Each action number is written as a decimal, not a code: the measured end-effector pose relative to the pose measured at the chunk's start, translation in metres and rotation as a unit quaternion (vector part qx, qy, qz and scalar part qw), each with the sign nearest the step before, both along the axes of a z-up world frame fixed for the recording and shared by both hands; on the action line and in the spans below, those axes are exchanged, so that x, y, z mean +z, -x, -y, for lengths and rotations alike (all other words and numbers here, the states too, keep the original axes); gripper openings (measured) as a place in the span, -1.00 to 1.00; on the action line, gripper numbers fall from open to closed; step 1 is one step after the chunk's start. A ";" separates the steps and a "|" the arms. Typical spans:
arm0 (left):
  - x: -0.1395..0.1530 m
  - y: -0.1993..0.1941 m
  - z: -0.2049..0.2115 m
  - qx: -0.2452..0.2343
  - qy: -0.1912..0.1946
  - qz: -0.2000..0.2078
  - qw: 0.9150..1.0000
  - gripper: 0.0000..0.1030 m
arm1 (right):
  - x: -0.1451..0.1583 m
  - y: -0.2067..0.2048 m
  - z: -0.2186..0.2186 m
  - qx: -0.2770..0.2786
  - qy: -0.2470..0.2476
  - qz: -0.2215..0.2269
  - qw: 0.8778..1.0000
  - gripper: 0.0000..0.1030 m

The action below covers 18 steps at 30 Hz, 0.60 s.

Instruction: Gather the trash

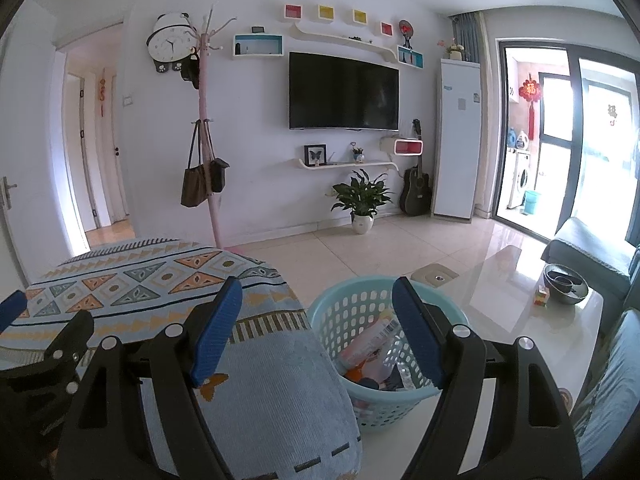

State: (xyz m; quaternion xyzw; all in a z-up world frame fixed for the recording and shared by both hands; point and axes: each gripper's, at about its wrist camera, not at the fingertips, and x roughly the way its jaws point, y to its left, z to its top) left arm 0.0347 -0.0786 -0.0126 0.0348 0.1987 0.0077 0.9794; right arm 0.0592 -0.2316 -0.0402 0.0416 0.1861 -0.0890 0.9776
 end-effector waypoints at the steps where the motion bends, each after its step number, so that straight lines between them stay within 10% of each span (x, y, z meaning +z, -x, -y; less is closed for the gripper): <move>1: 0.003 0.004 -0.003 0.000 0.004 -0.001 1.000 0.85 | 0.001 0.001 -0.002 0.002 0.000 0.001 1.000 0.43; 18: 0.017 0.020 -0.035 0.031 0.037 -0.010 0.999 0.85 | 0.018 0.011 -0.024 0.016 0.006 0.007 1.000 0.43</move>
